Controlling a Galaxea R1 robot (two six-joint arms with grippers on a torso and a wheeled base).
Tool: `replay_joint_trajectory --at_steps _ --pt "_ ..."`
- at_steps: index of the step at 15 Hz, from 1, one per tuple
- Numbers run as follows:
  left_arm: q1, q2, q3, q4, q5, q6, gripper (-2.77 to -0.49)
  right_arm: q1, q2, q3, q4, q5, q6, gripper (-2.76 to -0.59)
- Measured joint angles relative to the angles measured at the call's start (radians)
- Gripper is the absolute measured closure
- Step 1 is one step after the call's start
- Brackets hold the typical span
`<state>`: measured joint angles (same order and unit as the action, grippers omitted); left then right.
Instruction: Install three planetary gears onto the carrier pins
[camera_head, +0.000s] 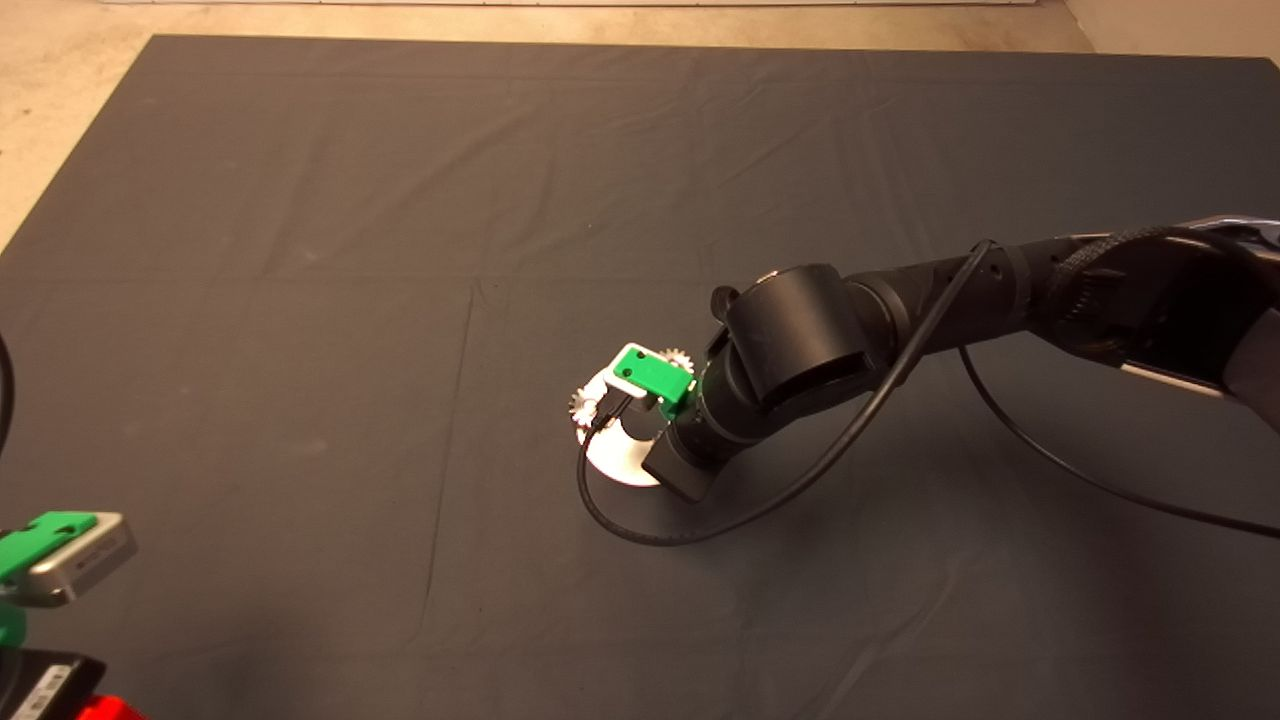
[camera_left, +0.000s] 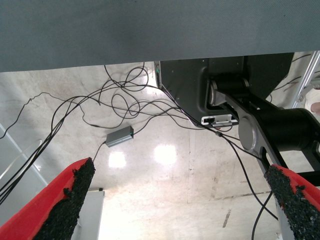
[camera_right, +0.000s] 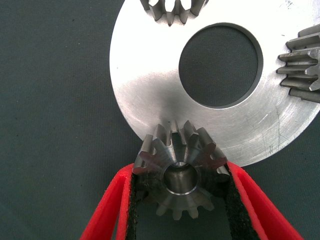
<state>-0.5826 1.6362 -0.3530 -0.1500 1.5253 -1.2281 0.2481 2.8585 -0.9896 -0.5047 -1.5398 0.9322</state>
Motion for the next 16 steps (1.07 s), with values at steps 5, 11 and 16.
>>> replay_joint_trajectory --at_steps 5,11,16 --pt "0.000 0.000 0.000 0.000 0.000 0.000 -2.51 -0.002 0.000 0.000 -0.002 -0.001 0.000 -0.99" --pt "0.000 0.000 0.000 0.000 0.000 0.000 -2.51 -0.002 0.000 0.000 -0.003 -0.001 0.000 -0.99" --pt "0.000 0.000 0.000 -0.003 0.000 0.000 -2.51 -0.007 0.000 0.000 -0.005 -0.001 0.000 -0.99"
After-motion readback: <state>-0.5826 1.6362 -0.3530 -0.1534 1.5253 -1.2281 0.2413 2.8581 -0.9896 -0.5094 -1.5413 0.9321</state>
